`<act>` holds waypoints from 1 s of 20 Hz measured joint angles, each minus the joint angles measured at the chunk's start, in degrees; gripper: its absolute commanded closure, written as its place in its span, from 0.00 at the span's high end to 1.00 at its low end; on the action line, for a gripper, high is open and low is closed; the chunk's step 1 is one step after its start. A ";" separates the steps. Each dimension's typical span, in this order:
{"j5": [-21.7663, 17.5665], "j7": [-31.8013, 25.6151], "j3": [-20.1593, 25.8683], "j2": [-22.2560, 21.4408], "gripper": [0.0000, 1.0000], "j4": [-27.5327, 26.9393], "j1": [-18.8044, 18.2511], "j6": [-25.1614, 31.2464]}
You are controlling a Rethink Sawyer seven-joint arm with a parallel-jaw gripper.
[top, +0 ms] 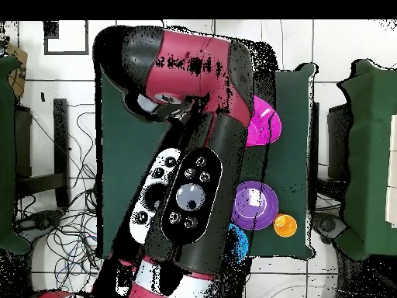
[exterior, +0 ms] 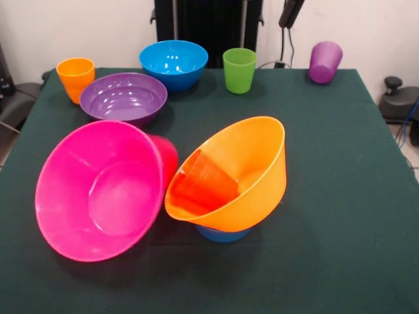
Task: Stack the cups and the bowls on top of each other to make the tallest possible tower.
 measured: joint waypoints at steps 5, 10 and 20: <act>-0.19 0.00 0.02 -0.36 1.00 0.06 -0.01 0.00; -0.36 0.00 0.02 -2.53 1.00 1.93 -0.13 -0.08; -3.08 0.00 0.03 -8.96 1.00 10.46 0.32 -4.94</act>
